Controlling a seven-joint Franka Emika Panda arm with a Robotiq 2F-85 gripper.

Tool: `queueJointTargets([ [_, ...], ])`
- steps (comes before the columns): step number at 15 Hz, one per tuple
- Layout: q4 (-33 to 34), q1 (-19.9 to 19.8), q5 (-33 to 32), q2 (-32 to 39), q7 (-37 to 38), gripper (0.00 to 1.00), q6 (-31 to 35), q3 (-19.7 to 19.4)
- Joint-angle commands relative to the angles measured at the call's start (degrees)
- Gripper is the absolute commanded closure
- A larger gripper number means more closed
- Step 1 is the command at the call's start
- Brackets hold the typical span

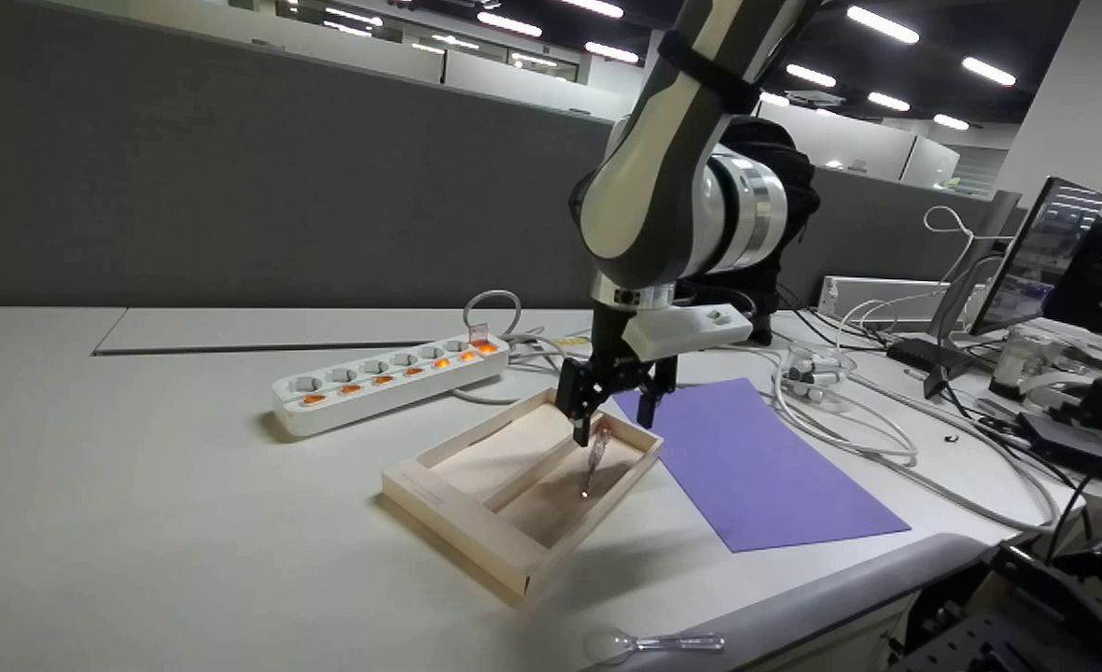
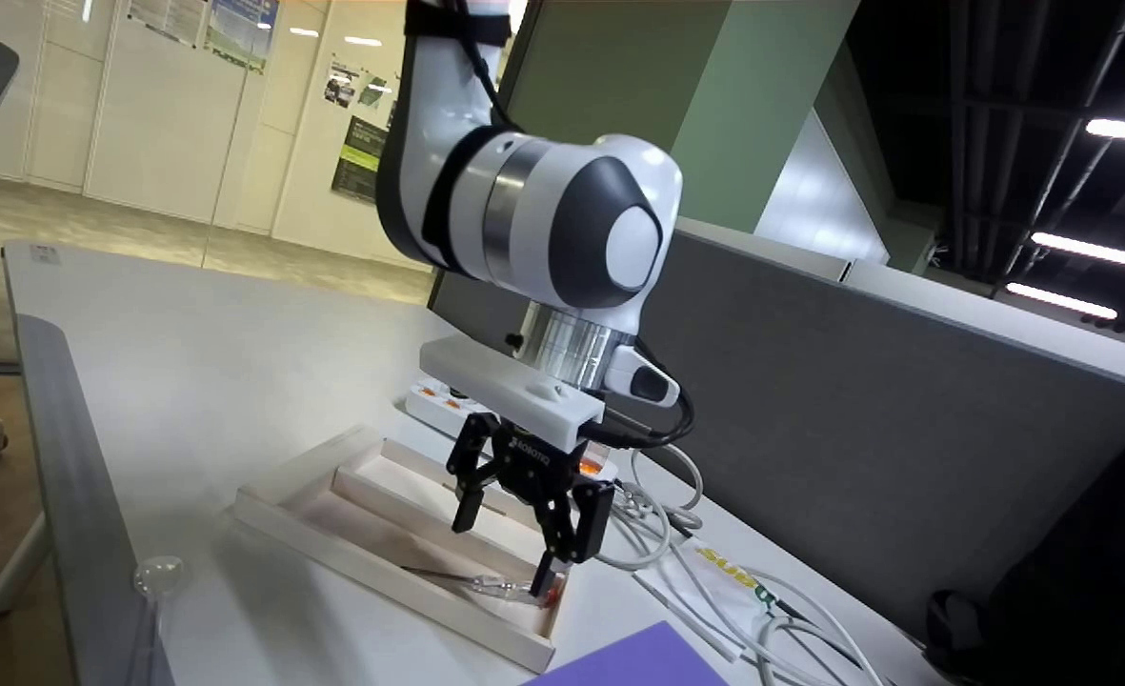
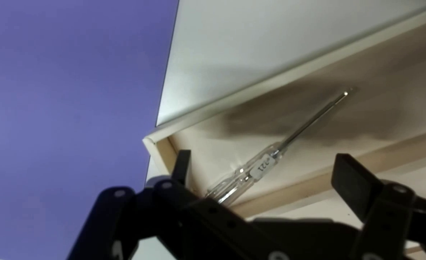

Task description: Remove the screwdriver from the tray and place it on the table

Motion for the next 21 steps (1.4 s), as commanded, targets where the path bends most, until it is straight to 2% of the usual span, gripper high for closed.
queueJointTargets([
  [1,0.1,-0.3,-0.2,0.0,0.1,0.00,-0.1,0.2],
  [11,2.2,0.0,-1.3,2.9,-2.5,0.00,-0.4,0.4],
  [21,4.1,0.7,-2.3,5.7,-2.1,0.00,0.0,-0.1],
])
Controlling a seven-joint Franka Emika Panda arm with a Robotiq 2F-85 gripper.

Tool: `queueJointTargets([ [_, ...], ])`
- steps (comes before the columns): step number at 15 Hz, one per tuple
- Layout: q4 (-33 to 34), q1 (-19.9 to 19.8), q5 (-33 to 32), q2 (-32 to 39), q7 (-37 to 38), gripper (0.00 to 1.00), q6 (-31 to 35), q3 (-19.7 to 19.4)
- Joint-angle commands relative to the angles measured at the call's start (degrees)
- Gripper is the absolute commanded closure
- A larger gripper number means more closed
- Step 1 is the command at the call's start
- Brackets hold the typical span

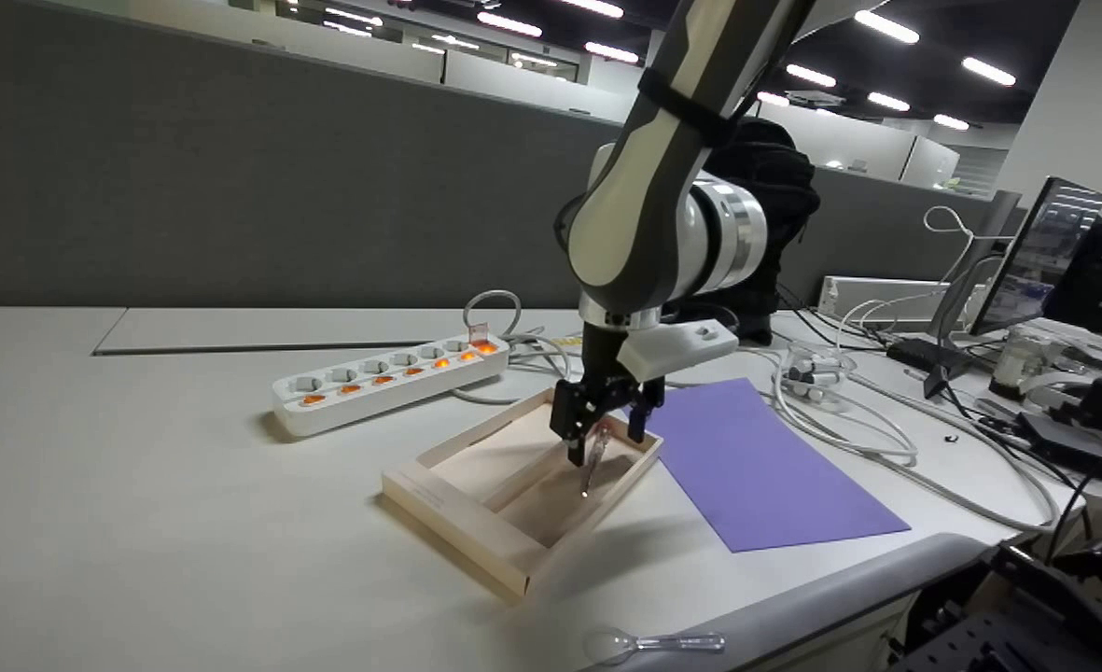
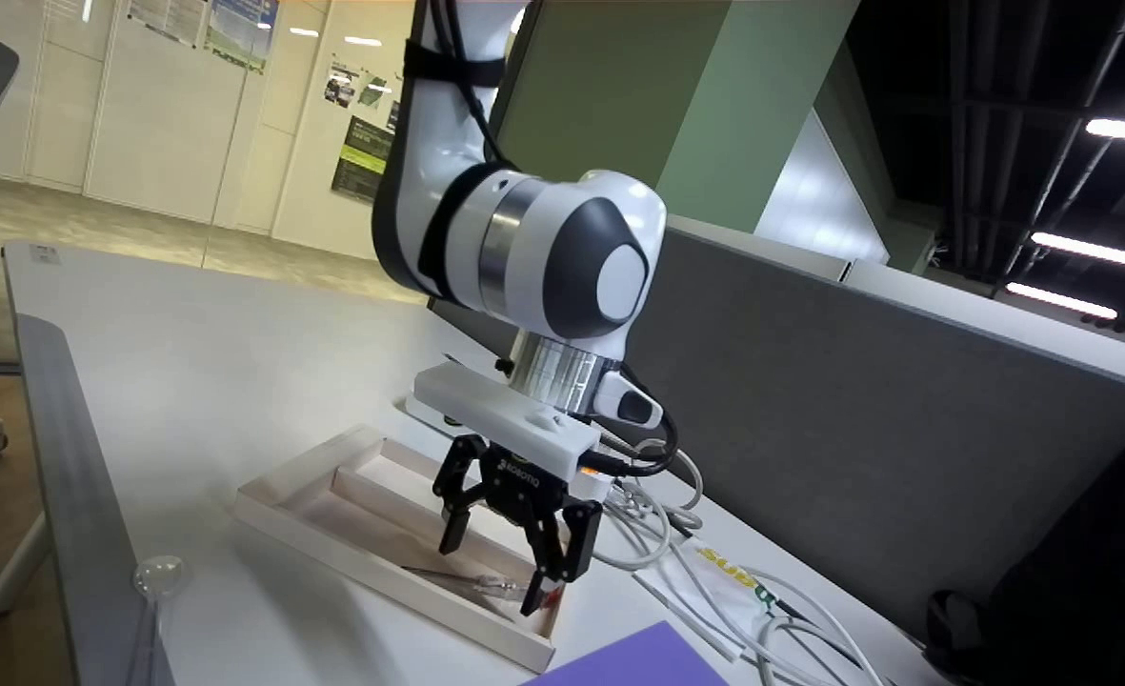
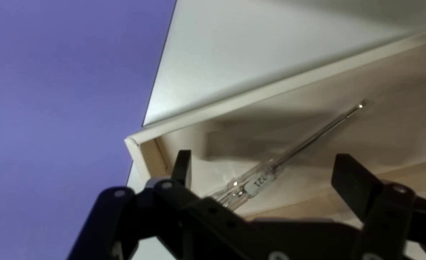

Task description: Remove the screwdriver from the tray and place it on the table

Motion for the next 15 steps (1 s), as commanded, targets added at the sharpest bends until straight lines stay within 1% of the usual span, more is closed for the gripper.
queueJointTargets([
  [1,1.7,0.6,-0.8,1.6,0.7,0.00,-0.1,-0.6],
  [2,1.8,0.4,-0.6,1.9,0.7,0.25,0.0,-0.5],
  [3,1.9,0.3,-0.4,2.1,0.7,0.26,0.2,-0.3],
  [4,1.7,0.2,-0.2,2.1,0.6,0.32,0.7,-0.2],
  [5,1.7,0.3,-0.3,2.2,0.8,0.40,1.1,-0.3],
  [7,1.4,0.4,-0.3,2.1,0.7,0.55,1.9,-0.4],
  [9,1.0,0.2,0.1,1.6,0.5,0.66,2.6,-0.1],
  [12,-0.2,-0.1,0.4,0.2,0.1,0.88,3.7,0.3],
  [14,-0.9,-0.5,0.7,-0.6,-0.3,0.97,4.1,0.7],
  [15,-1.3,-0.5,0.8,-1.1,-0.4,0.95,4.5,0.8],
])
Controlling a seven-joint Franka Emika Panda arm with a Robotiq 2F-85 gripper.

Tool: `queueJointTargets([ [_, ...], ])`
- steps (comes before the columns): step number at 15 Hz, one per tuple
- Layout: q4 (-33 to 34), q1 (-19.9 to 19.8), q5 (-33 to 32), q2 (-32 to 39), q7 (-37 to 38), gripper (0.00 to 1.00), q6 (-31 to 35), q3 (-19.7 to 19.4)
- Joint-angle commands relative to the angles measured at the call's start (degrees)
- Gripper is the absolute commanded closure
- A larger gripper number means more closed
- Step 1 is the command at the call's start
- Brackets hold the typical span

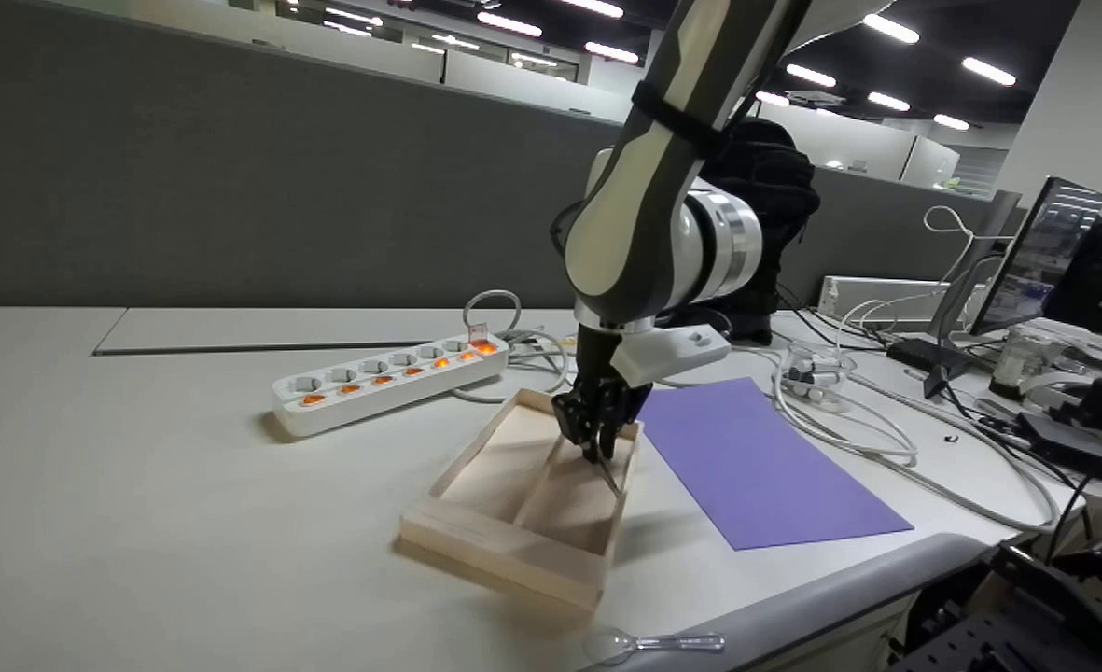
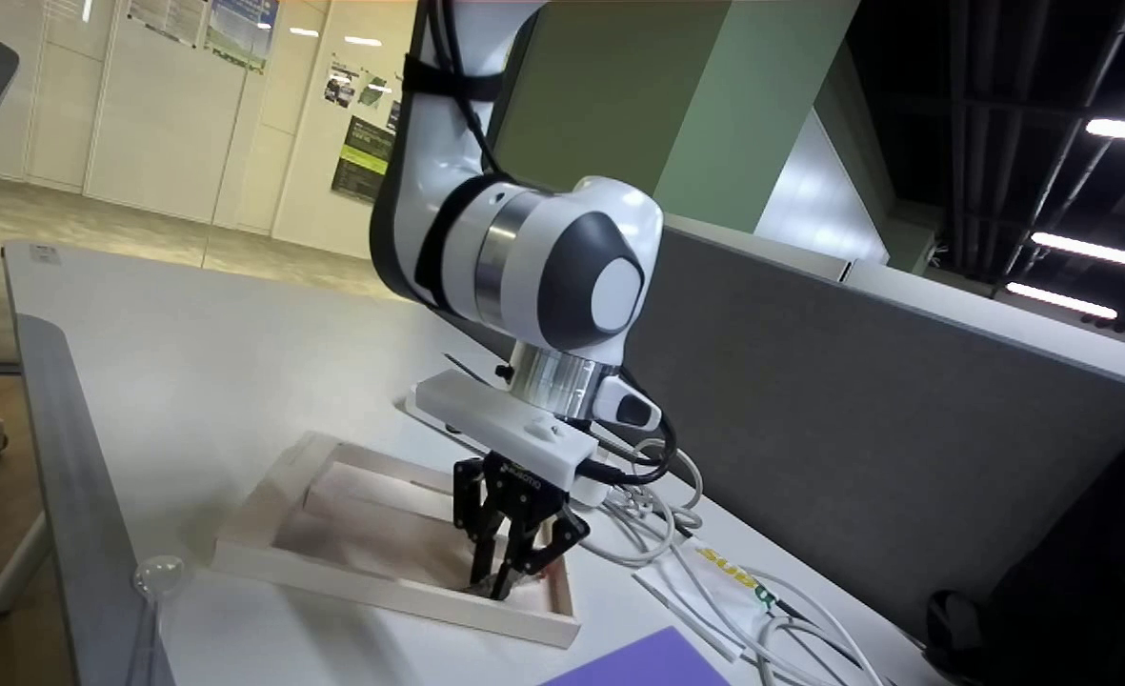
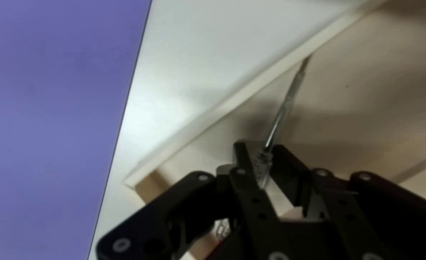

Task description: Remove the screwdriver from the tray and place it on the table

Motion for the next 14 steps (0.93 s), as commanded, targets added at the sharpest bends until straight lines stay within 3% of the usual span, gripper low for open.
queueJointTargets([
  [1,-2.3,-0.7,0.6,-3.0,-0.5,0.99,1.7,0.9],
  [8,-6.1,-1.7,2.6,-8.9,-1.2,0.96,4.8,2.7],
  [14,-10.0,-6.2,7.3,-17.2,-3.0,0.96,2.9,3.7],
])
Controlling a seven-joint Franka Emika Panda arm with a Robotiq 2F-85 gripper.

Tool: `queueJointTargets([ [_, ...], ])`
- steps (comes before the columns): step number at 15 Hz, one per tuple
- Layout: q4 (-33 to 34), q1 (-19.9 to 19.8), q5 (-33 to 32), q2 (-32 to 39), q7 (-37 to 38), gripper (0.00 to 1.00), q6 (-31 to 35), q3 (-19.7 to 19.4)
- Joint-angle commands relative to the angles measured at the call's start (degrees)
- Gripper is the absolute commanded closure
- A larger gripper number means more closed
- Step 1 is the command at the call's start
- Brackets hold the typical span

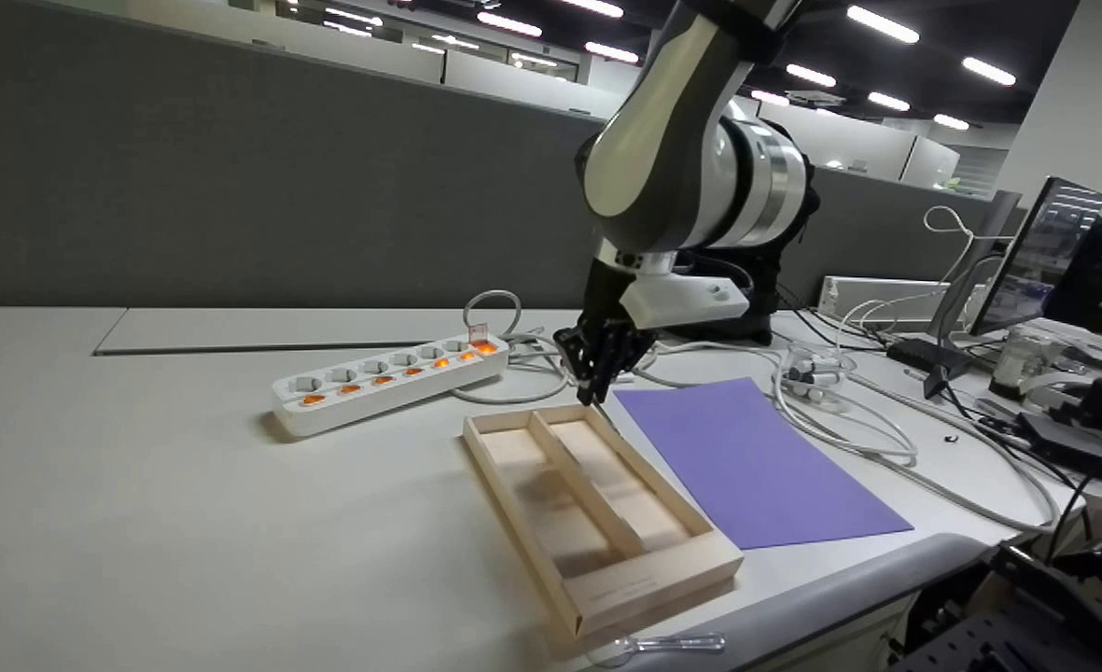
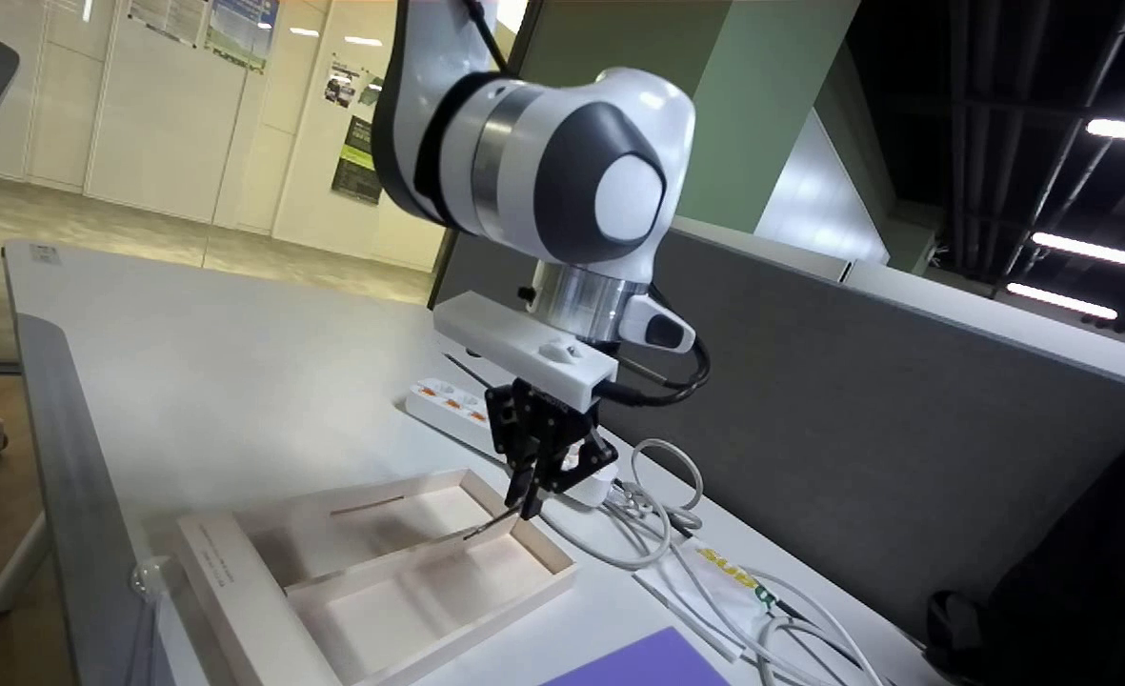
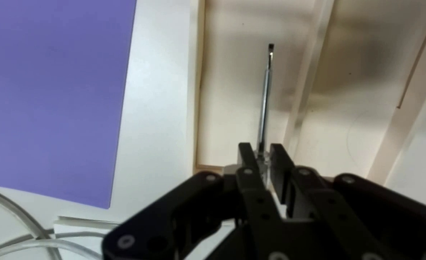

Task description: Remove the screwdriver from the tray and place it on the table

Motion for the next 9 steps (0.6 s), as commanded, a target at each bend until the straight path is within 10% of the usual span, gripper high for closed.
queueJointTargets([
  [1,-3.7,-4.8,3.8,-6.8,-2.4,0.96,-2.6,0.9],
  [9,0.7,-13.5,14.8,-5.0,-9.8,0.96,-14.7,-1.5],
])
